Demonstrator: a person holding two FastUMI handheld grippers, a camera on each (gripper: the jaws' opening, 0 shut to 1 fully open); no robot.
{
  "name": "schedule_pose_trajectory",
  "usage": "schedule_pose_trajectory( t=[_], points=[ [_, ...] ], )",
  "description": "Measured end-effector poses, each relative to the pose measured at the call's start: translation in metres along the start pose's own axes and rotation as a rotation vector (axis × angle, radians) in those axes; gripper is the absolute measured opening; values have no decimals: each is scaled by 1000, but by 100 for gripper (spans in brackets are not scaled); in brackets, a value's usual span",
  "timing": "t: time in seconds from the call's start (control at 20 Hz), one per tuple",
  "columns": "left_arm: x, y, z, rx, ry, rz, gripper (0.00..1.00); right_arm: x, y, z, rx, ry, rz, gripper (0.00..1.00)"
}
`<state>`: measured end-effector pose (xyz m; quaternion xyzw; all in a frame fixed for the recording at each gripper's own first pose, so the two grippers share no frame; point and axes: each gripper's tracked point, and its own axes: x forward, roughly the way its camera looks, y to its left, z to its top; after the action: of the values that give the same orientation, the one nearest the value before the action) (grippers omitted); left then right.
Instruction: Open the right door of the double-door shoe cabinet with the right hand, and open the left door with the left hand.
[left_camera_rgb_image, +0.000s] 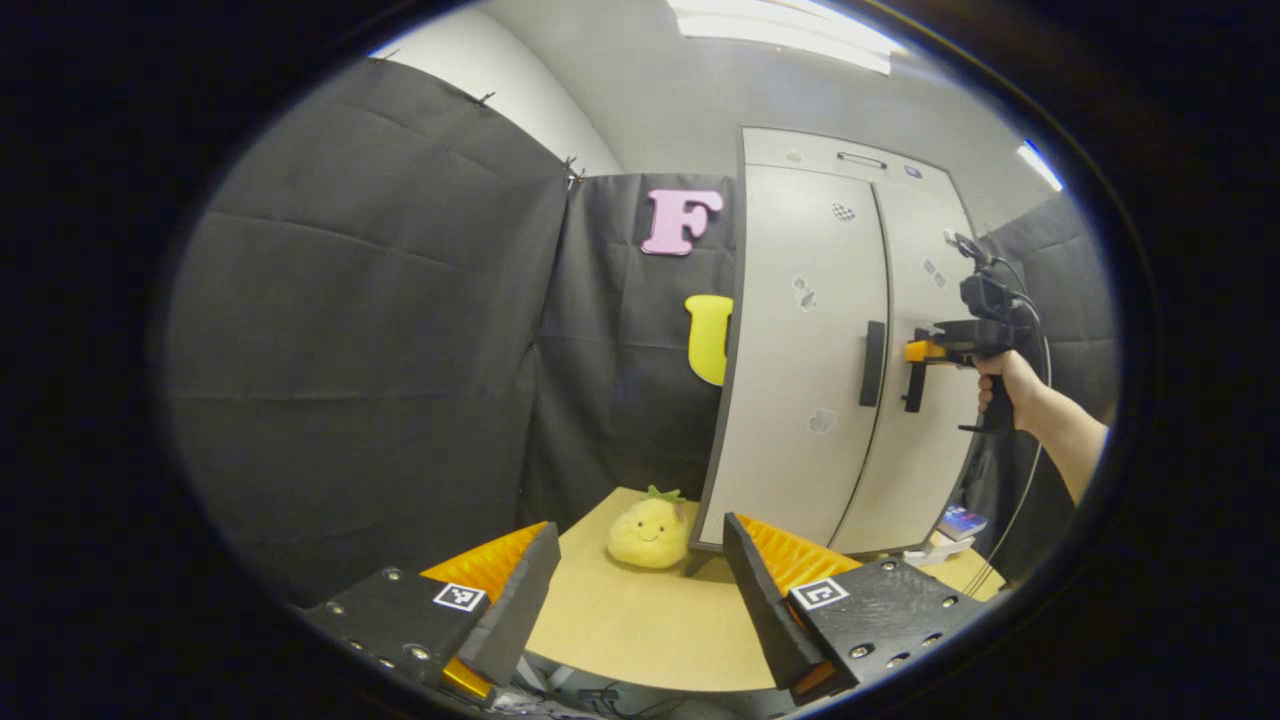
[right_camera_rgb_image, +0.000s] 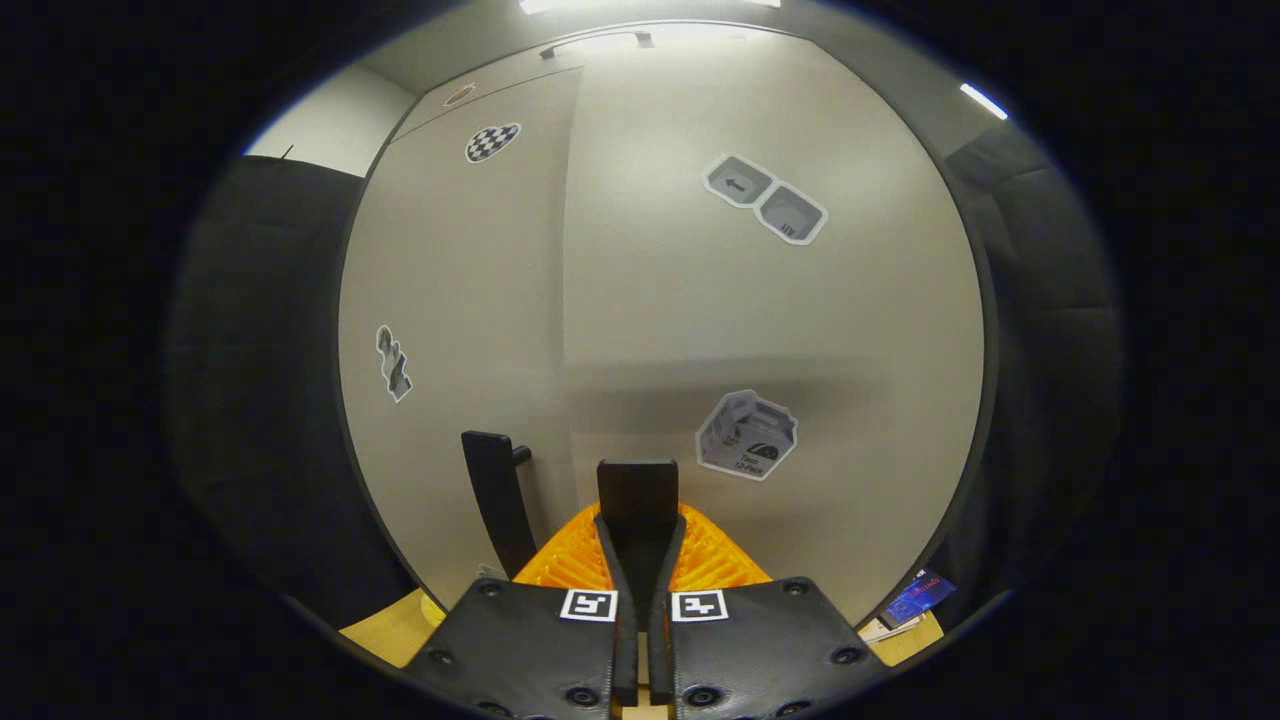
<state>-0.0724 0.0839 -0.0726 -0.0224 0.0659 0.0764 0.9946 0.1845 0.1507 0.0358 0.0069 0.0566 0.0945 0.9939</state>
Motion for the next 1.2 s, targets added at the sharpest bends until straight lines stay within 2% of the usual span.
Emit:
schedule_pose_trajectory(
  t=[0.05,0.25,0.3,0.35,0.4,0.45,0.6,0.8,0.85,0.9,0.95,1.05,1.1,1.2],
  points=[
    [1,-1,0,7,2,-9,93,-4,0,0,0,-4,5,5],
    [5,-5,-4,22,22,-44,93,-30,-2,-3,-5,18,48,5],
    [5,-5,-5,21,30,-54,93,-37,-3,-4,-8,14,55,9],
    [5,-5,-3,20,34,-62,93,-44,-5,-4,-11,11,64,2],
    [5,-6,-3,20,33,-71,94,-52,-7,-5,-2,10,77,2],
    [5,-6,-2,21,29,-80,93,-59,-9,-5,12,12,92,8],
    [4,-7,0,34,22,-97,93,-73,-15,-7,11,13,109,2],
    [4,-10,4,53,7,-119,93,-88,-21,-9,9,23,128,3],
    [5,-12,5,51,3,-130,93,-93,-23,-9,0,23,134,9],
    [5,-13,5,48,2,-142,94,-98,-26,-9,-7,21,140,2],
    [4,-15,5,44,1,-152,94,-102,-28,-9,-3,20,145,6],
    [4,-22,5,39,3,-167,94,-114,-36,-10,15,9,154,2],
    [3,-24,4,39,7,-175,94,-120,-40,-10,22,3,156,6],
    [2,-29,3,45,14,-200,95,-130,-49,-12,25,0,148,6]
  ],
)
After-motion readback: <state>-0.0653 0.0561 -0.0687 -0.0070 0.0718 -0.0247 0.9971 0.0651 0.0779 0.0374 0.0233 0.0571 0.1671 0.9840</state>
